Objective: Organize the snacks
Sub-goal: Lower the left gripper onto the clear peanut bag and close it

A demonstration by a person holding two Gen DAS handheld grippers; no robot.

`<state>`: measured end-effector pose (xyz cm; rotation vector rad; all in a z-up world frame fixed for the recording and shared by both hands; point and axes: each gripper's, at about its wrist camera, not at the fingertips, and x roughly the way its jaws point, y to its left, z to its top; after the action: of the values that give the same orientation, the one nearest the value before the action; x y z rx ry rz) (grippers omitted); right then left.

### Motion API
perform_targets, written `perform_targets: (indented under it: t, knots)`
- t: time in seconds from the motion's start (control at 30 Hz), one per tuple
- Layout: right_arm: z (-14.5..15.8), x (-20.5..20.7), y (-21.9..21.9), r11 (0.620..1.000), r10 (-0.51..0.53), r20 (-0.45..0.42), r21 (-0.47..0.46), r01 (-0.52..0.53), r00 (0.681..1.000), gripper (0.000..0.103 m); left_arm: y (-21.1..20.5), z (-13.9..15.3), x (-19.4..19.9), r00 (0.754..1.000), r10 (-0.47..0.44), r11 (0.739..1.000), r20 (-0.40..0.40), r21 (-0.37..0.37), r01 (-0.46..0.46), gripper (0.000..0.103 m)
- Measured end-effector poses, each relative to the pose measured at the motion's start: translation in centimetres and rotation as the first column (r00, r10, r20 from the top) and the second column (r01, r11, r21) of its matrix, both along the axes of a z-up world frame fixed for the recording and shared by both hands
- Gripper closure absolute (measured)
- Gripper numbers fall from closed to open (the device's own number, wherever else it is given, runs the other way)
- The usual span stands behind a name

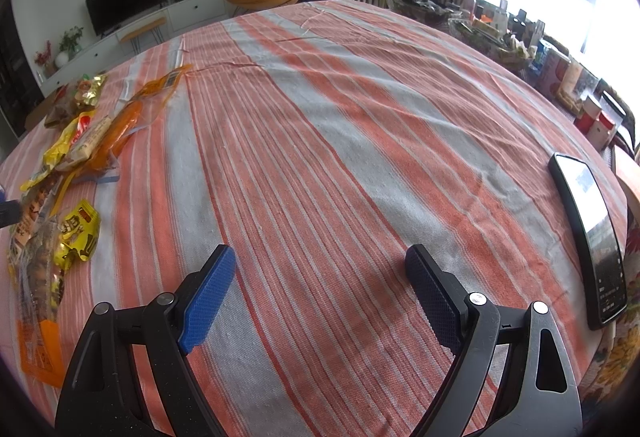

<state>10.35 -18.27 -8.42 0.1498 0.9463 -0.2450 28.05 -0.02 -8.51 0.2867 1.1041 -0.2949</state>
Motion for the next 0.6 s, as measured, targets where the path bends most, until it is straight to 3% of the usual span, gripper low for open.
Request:
perform_targets:
  t: [0.07,0.17,0.37,0.6]
  knots:
    - [0.0,0.0,0.0,1.0,0.0,0.001,0.002,0.0,1.0,0.014,-1.1,-1.3,0.6,1.0,-0.027,0.998,-0.009,0.053,0.027,0.018]
    - [0.0,0.0,0.0,1.0,0.0,0.002,0.002,0.0,1.0,0.014,-1.3,-1.0,0.4,1.0,-0.016,0.999,0.023,0.047,0.015,0.046]
    - [0.0,0.0,0.0,1.0,0.0,0.001,0.003,0.0,1.0,0.014,1.2,1.7,-2.5,0.996,0.092,0.995,0.014,-0.049,-0.091,0.05]
    - [0.0,0.0,0.2,1.0,0.0,0.003,0.006,0.0,1.0,0.014,5.6,4.1,-12.3,0.977,0.208,0.971,0.038,-0.125,-0.202,0.049]
